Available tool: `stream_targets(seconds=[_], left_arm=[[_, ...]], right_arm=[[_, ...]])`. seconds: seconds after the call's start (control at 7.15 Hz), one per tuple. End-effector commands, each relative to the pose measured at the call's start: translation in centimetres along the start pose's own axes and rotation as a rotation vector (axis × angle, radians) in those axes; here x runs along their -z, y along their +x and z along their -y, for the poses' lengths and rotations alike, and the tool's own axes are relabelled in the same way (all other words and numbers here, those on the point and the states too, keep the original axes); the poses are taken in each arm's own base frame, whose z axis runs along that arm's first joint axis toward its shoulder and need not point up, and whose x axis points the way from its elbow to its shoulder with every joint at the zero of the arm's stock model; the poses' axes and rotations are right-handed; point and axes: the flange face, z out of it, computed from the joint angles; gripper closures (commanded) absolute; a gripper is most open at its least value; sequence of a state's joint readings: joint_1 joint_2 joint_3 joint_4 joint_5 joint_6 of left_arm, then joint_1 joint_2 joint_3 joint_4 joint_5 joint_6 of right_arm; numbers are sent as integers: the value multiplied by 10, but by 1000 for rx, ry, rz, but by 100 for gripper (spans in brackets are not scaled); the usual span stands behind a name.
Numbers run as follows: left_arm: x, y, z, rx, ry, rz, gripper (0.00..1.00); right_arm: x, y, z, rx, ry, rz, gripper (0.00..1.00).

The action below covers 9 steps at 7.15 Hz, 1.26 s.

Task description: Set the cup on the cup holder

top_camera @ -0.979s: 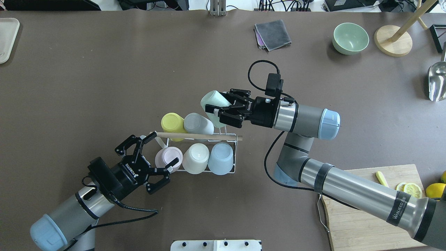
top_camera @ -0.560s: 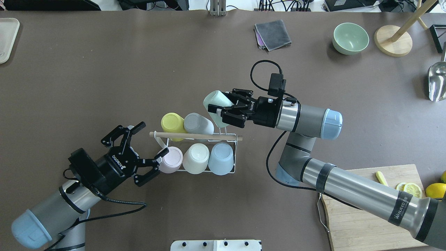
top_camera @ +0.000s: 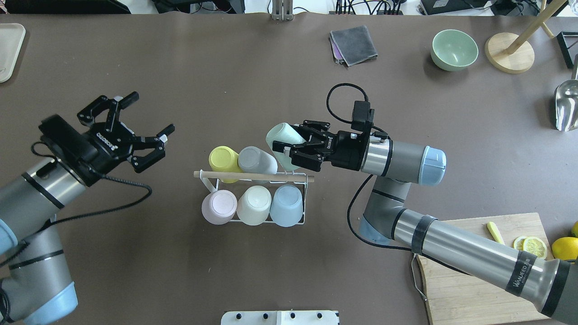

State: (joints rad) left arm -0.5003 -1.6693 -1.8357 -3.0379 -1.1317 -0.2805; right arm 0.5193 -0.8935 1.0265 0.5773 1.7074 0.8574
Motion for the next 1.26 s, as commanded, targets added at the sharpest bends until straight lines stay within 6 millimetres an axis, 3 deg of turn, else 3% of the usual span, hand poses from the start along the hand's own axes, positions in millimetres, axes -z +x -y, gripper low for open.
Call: stream_targets(seconds=[0.0,0.28,0.56,0.84,1.12], left_arm=[[-23,-77,-1,-27,-250,58,3],[-20,-154,-6,42,-532,82,3],[-4,-220,-17,160,-796,132,3],[19,-272,-17,331,-988,150,3],[58,-344,-24,590,-1154,259,2]], right_arm=[[-1,-2,-3,-2,5,-3,1],[1,-2,-4,-2,16,-15,0],[4,3,5,11,27,-22,0],[5,25,54,48,54,-81,0],[1,40,121,76,14,-234,0]])
